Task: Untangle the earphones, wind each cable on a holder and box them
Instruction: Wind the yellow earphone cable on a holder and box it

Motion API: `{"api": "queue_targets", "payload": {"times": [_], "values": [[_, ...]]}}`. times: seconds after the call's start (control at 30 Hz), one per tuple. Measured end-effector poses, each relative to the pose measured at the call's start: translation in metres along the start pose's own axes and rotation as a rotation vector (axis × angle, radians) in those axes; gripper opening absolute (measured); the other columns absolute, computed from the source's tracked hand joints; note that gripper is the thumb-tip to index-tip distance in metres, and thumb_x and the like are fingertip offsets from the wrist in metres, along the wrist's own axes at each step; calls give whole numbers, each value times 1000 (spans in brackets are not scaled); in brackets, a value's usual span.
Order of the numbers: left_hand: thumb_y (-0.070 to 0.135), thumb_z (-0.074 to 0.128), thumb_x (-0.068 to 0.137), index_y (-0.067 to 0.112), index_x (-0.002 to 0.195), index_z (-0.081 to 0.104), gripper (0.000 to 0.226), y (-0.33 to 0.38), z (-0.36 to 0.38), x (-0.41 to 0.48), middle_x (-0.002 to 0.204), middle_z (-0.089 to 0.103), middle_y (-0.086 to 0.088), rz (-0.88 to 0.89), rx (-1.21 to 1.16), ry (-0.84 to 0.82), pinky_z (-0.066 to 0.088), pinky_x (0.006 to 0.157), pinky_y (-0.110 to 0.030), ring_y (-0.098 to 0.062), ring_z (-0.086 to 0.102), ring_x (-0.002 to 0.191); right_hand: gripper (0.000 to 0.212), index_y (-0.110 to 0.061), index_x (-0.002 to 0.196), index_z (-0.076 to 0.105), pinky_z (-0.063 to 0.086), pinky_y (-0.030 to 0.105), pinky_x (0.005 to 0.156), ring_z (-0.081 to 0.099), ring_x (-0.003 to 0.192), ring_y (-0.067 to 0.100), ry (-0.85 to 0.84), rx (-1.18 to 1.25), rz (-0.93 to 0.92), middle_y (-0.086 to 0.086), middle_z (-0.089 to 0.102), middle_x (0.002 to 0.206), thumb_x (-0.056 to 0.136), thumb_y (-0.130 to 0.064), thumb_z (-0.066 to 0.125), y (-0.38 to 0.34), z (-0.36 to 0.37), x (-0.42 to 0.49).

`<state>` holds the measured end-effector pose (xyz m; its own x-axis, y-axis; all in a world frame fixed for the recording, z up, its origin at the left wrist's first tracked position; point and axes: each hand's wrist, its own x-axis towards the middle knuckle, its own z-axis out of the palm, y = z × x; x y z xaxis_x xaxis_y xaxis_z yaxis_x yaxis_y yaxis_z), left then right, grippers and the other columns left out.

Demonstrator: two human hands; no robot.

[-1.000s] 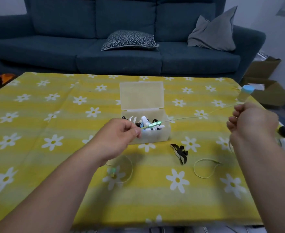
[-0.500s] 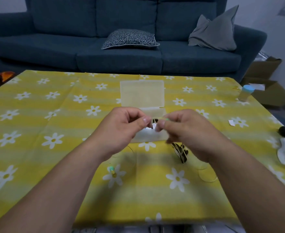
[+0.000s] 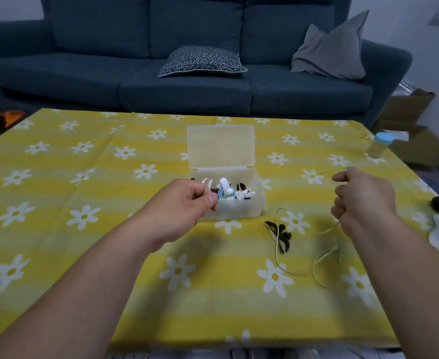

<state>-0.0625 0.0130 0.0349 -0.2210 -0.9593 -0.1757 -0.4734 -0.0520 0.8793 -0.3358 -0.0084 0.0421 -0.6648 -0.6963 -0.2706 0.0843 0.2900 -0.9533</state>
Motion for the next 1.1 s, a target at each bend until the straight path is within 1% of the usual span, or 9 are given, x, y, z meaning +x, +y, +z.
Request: {"api": "queue_targets", "payload": {"times": [0.13,0.23,0.37,0.53,0.63,0.8,0.9,0.97,1.1], "values": [[21,47,102,13,80,64,28,-1,4,0,55,41,-3,-22,-2,-63,29,45,-25,-20,35,52,8,-4,78,62,23,27,47,27,50,19,-275,-490,-42,8,35,64,84,-10,61,11,1,0],[16,46,102,8,80,63,29,0,8,1,53,49,2,-34,-18,-51,41,52,-26,-17,47,52,16,-7,75,54,23,23,46,27,54,19,-461,-791,-118,9,37,69,82,-11,68,25,8,-6],[16,46,102,8,78,61,29,-1,8,2,57,53,-2,-49,-14,-31,44,50,-22,-15,50,52,28,3,78,61,32,30,57,42,63,23,-437,-1037,-265,9,49,70,75,-22,75,47,21,1],[15,46,102,-1,82,61,30,-3,6,1,62,58,-5,-59,-19,-60,47,54,-25,-17,55,56,45,-11,62,48,33,25,48,47,51,19,-415,-1234,-276,0,49,55,70,-43,80,58,29,-5],[13,45,103,-1,83,61,29,-2,6,0,60,58,-1,-54,-79,-104,48,59,-29,-18,59,59,31,-15,72,53,36,25,49,59,63,19,-380,-1331,-304,-1,60,66,70,-38,75,72,33,-9],[14,44,103,0,89,62,27,-1,6,-1,58,61,3,-31,-107,-148,46,64,-26,-19,64,68,21,-10,77,61,39,27,54,59,64,24,-398,-1060,-309,3,62,68,75,-27,73,77,38,-7],[18,43,104,4,93,69,31,-3,3,-2,72,72,-5,-72,-21,-259,45,62,-14,-11,65,70,15,-15,83,67,35,27,53,48,55,18,-460,-718,-386,-2,55,59,75,-15,80,60,39,-15],[22,45,103,7,93,73,33,-4,2,-5,83,76,-4,-91,68,-331,50,72,-18,-11,69,76,21,-19,87,67,39,25,55,51,55,11,-499,-571,-495,-11,55,57,76,-7,80,45,39,-27],[28,52,100,15,84,75,31,-12,2,1,82,74,-3,-25,259,-52,55,83,-36,-23,70,87,27,-17,95,67,36,8,50,52,48,-2,-630,-462,-637,-26,55,51,80,5,72,24,35,-53]]}}
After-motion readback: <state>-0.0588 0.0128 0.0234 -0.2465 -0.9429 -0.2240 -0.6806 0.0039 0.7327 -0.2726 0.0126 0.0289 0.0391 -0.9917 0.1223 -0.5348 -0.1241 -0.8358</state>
